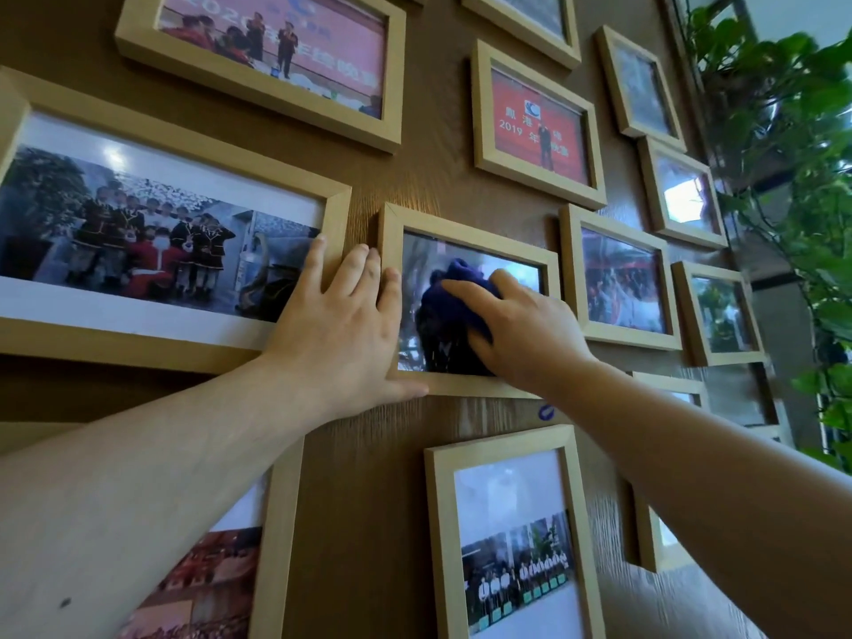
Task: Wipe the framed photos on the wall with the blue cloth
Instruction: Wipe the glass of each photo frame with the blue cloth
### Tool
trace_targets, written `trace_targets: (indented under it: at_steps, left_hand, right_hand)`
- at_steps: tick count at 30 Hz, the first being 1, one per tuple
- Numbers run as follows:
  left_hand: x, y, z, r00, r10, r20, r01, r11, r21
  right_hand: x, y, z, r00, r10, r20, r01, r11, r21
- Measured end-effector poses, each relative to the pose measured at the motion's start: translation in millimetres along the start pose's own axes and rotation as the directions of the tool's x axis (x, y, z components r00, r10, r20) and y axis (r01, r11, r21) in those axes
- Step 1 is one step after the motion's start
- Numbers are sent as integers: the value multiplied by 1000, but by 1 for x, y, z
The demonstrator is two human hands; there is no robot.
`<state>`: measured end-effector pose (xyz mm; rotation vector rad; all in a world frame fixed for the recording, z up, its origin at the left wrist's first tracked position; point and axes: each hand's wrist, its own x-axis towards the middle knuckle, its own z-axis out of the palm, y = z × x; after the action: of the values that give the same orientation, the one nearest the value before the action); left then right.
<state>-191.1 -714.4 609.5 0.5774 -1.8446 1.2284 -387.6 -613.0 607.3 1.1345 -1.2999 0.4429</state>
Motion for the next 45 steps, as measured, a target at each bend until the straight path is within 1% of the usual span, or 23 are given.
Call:
trace_targets:
  at_steps: [3, 6, 8, 10, 12, 13, 16, 20, 22, 25, 27, 30, 33, 36, 38, 40, 42, 44, 45]
  left_hand:
    - [-1, -1, -1, 1000, 4, 1, -4, 1000, -14]
    - [-5, -3, -1, 1000, -3, 6, 3, 999, -33]
    - [-2, -1, 1, 1000, 1, 4, -1, 999, -43]
    - [-1, 1, 2, 1000, 1, 3, -1, 999, -48]
    - [-1, 2, 3, 1000, -13, 7, 13, 999, -47]
    - [-1, 2, 4, 1000, -20, 5, 20, 999, -48]
    - [-1, 3, 5, 1000, -27, 3, 27, 998, -57]
    - [-2, 4, 3, 1000, -26, 15, 27, 996, -81]
    - [-2, 3, 2, 1000, -27, 15, 28, 997, -78]
    - [-3, 2, 2, 999, -35, 13, 36, 996, -77]
    - [-3, 2, 2, 999, -35, 17, 36, 997, -73]
    - [-3, 2, 0, 999, -30, 21, 31, 997, -66]
    - [-3, 5, -3, 998, -54, 34, 55, 997, -47]
    - [-13, 11, -6, 1000, -19, 7, 19, 1000, 1]
    - [-28, 17, -7, 998, 51, -24, -51, 999, 4]
    - [-46, 24, -7, 991, 129, -32, -129, 992, -6]
    - [-66, 35, -7, 975, 221, -11, -221, 974, -38]
    - [-78, 41, -4, 962, 273, 6, -272, 959, -77]
    - [-86, 49, -2, 948, 318, 28, -314, 944, -99]
  right_hand:
    - [-21, 24, 6, 991, 119, 59, -117, 993, -31]
    - [-37, 44, 9, 960, 266, 87, -257, 961, -99]
    - [-45, 52, 9, 934, 347, 90, -339, 936, -90]
    - [-45, 47, 10, 924, 370, 97, -369, 929, -31]
    - [-39, 31, 9, 935, 340, 102, -347, 937, 51]
    - [-34, 21, 8, 948, 302, 99, -310, 948, 76]
    - [-24, -10, -1, 986, 131, 105, -143, 983, 114]
    - [-13, -40, -10, 989, -80, 125, 63, 989, 133]
    - [-14, -40, -13, 982, -119, 147, 102, 988, 117]
    - [-29, -22, -13, 980, -108, 169, 100, 993, 55]
    - [-43, -6, -10, 983, -45, 179, 46, 999, 1]
    - [-64, 18, -4, 973, 98, 208, -81, 993, -85]
    - [-83, 36, -4, 956, 188, 224, -172, 981, -88]
    - [-106, 41, -5, 941, 274, 198, -284, 959, 23]
    - [-125, 36, -5, 911, 374, 171, -397, 908, 129]
    - [-145, 24, -3, 866, 468, 177, -498, 838, 222]
    - [-168, 6, -1, 838, 502, 213, -544, 796, 264]
    - [-178, -10, 2, 835, 497, 235, -549, 777, 308]
    - [-188, -20, 4, 816, 516, 260, -577, 754, 315]
